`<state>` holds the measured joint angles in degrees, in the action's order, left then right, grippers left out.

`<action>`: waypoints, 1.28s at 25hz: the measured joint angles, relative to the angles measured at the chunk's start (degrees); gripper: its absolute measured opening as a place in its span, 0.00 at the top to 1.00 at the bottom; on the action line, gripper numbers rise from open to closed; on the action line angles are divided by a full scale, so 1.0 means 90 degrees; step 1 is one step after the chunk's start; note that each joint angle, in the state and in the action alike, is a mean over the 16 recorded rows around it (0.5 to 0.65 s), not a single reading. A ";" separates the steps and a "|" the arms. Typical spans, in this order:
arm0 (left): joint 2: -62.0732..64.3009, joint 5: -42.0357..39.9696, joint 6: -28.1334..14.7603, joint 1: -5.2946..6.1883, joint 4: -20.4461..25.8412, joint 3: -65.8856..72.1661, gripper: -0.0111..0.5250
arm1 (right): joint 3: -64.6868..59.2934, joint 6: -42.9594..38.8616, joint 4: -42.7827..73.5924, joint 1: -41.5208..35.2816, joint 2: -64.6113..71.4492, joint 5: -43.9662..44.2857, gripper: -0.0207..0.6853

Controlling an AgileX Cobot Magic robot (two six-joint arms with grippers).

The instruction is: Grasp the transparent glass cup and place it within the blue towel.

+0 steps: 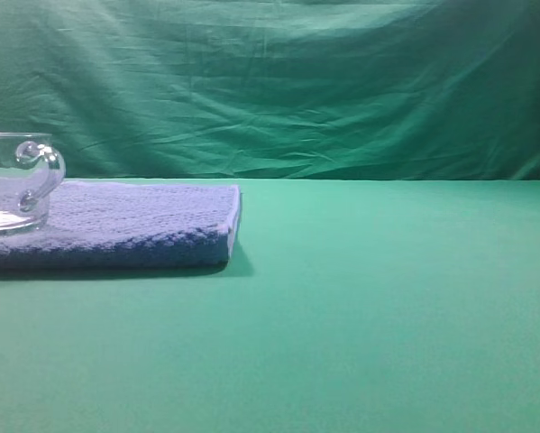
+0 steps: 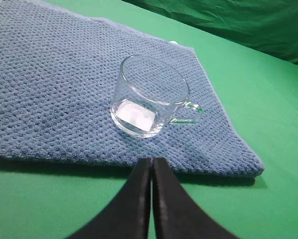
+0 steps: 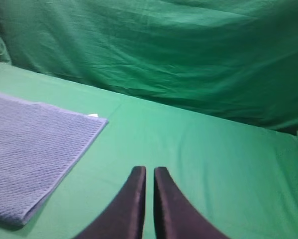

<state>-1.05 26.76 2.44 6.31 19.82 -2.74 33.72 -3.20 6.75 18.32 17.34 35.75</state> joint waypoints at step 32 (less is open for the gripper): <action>0.0000 0.0000 0.0000 0.0000 0.0000 0.0000 0.98 | -0.3917 -0.0066 -0.0615 -0.1721 -0.1986 -0.1547 0.91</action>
<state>-1.05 26.76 2.44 6.31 19.82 -2.74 -1.53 -3.79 1.22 2.84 -0.53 21.83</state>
